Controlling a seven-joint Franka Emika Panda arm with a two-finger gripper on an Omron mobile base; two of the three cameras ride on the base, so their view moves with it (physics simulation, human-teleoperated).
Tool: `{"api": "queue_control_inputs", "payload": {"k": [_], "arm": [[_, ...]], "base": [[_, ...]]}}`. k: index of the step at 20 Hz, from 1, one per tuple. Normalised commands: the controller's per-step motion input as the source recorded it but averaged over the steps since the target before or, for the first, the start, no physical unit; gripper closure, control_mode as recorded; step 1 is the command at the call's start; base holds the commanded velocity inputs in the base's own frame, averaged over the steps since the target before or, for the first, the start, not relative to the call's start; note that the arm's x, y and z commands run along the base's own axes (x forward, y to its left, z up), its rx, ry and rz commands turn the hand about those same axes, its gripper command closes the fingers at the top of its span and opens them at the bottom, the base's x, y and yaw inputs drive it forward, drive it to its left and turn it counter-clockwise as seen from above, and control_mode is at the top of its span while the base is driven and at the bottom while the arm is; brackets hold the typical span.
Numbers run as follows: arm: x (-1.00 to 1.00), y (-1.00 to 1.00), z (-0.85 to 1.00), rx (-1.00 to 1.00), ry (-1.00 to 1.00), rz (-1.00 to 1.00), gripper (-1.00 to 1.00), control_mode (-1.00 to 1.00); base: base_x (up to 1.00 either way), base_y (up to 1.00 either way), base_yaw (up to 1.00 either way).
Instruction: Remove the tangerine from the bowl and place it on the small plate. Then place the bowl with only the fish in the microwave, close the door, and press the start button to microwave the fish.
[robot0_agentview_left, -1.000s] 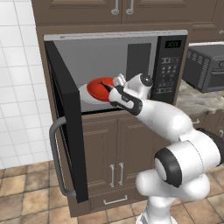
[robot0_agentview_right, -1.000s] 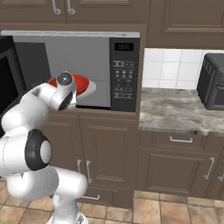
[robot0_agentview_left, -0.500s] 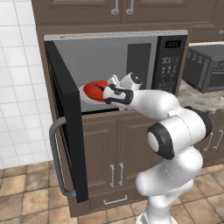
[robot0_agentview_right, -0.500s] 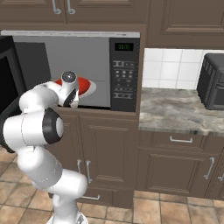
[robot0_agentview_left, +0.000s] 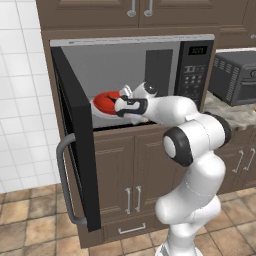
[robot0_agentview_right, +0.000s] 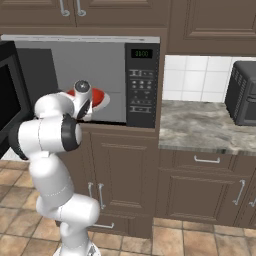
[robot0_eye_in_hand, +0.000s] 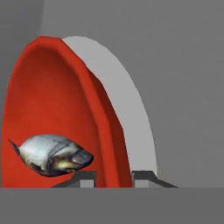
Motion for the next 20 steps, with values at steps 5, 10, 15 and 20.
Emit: {"api": "queue_control_inputs", "payload": {"k": [5, 10, 15, 20], "arm": [[0.32, 0.13, -0.23, 0.0, 0.03, 0.0, -1.0, -1.0], [0.0, 0.04, -0.08, 0.0, 0.0, 0.0, -1.0, -1.0], [-0.23, 0.01, 0.0, 0.0, -0.06, 0.0, -1.0, -1.0], [-0.79, 0.0, 0.0, 0.0, -0.23, 0.0, -1.0, -1.0]], "base": [[0.0, 0.0, 0.0], [0.0, 0.0, 0.0], [0.0, 0.0, 0.0], [0.0, 0.0, 0.0]]}}
